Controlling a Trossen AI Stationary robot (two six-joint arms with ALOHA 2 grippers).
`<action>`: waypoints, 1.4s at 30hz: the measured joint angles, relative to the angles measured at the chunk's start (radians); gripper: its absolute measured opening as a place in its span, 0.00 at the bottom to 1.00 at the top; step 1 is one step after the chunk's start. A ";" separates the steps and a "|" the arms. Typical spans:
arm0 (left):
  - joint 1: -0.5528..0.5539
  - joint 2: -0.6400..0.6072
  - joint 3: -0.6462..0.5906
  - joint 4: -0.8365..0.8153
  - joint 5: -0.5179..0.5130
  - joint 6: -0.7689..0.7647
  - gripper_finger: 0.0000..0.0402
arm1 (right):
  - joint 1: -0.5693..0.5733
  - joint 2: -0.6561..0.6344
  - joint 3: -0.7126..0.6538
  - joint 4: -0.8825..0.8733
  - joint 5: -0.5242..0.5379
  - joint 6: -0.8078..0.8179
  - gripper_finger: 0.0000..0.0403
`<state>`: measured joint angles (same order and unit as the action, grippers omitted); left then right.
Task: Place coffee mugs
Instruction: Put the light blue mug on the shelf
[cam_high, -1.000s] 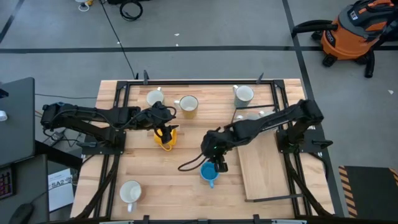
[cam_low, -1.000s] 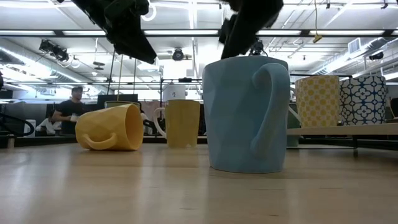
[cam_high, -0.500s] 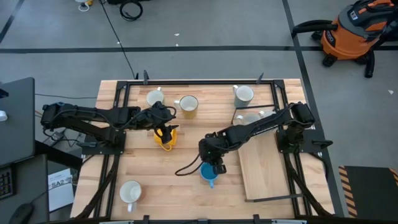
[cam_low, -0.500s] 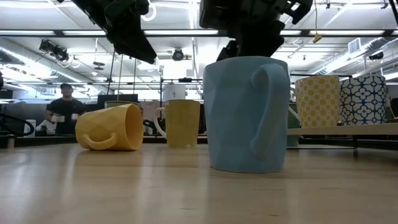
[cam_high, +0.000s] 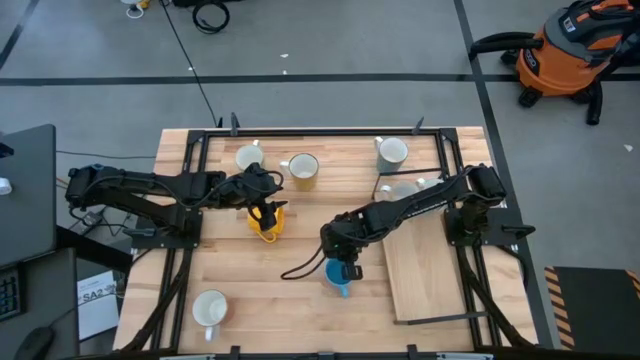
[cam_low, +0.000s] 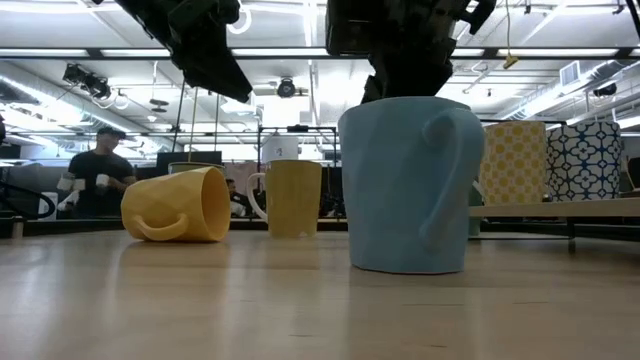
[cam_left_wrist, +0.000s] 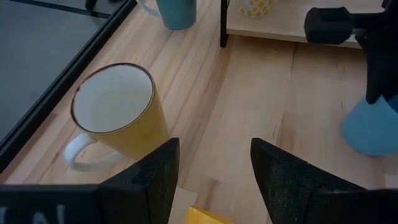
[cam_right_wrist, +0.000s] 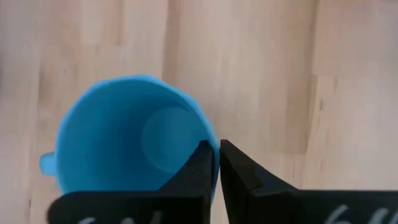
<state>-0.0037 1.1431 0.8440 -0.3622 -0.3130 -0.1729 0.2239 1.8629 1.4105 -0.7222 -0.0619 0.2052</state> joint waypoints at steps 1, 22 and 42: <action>0.000 0.000 0.000 0.000 0.000 0.000 0.51 | 0.000 0.000 0.000 -0.003 0.009 0.011 0.04; 0.000 0.000 0.000 0.000 0.000 -0.007 0.51 | -0.099 -0.075 -0.002 -0.195 0.277 0.658 0.06; 0.000 0.000 0.000 -0.001 0.000 0.000 0.51 | -0.129 -0.062 -0.002 -0.247 0.275 0.724 0.09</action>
<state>-0.0037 1.1431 0.8440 -0.3630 -0.3134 -0.1725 0.0948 1.8011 1.4088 -0.9696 0.2134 0.9291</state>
